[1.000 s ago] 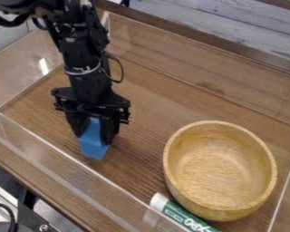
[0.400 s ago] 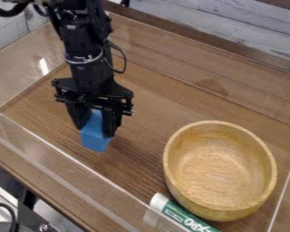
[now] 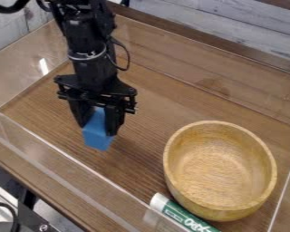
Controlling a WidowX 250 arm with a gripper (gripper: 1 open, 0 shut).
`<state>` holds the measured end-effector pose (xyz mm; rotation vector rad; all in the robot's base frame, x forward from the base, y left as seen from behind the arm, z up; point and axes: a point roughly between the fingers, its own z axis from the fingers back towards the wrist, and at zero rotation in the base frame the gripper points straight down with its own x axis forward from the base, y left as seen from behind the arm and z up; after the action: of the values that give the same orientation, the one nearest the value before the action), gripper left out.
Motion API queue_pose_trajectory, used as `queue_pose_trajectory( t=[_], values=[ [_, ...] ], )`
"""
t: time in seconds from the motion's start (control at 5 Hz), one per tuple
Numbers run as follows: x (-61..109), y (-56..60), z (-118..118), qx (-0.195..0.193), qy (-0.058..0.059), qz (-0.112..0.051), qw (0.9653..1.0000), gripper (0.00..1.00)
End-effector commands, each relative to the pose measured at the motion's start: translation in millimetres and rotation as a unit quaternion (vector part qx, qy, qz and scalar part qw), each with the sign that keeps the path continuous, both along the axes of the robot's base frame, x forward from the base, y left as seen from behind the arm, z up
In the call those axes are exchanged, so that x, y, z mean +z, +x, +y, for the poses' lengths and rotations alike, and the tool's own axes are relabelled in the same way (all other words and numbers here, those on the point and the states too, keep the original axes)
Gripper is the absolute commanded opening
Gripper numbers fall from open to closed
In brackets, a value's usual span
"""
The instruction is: Put the blue block in the brown bowl
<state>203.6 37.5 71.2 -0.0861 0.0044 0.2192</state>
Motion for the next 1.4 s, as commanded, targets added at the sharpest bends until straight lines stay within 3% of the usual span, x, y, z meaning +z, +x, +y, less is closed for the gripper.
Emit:
queue_pose_trajectory(
  t=[0.0, 1.2],
  values=[
    [14.7, 10.0, -0.3, -0.007, 0.009, -0.029, 0.9995, 0.0],
    [30.2, 8.6, -25.7, -0.03, 0.004, -0.03, 0.9991, 0.0]
  ],
)
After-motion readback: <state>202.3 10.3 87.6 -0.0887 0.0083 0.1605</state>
